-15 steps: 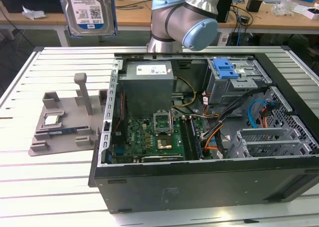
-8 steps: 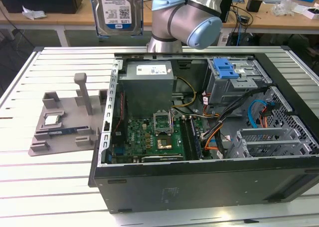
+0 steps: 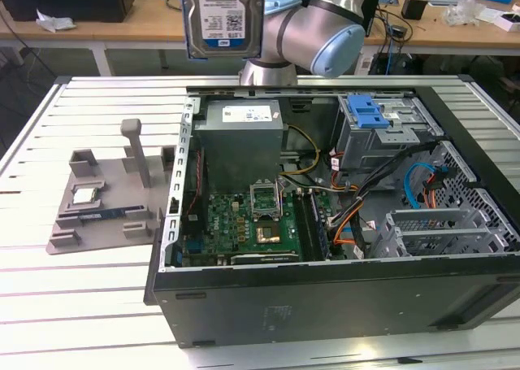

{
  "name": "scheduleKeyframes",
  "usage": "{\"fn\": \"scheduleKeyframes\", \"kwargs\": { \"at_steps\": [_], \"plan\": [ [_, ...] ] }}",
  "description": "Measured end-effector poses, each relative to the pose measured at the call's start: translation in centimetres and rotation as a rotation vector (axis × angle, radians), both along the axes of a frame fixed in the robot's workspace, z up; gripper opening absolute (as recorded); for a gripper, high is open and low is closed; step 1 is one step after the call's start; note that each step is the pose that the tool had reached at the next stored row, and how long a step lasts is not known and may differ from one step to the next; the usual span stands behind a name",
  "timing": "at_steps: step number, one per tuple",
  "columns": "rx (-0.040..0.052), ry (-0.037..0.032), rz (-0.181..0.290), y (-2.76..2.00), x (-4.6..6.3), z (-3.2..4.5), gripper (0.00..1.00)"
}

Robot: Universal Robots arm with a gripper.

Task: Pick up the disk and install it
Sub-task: 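Pick up the disk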

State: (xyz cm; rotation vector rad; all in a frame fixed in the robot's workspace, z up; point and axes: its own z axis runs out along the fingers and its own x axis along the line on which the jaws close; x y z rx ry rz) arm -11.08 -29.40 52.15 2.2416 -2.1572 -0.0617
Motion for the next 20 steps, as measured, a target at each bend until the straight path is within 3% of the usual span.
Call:
{"fn": "scheduleKeyframes", "kwargs": {
  "at_steps": [1, 20],
  "plan": [
    [0.0000, 0.0000, 0.000, 0.00, 0.9, 0.00, 0.37],
    [0.0000, 0.0002, 0.000, 0.00, 7.9, 0.00, 0.37]
  ]
}}
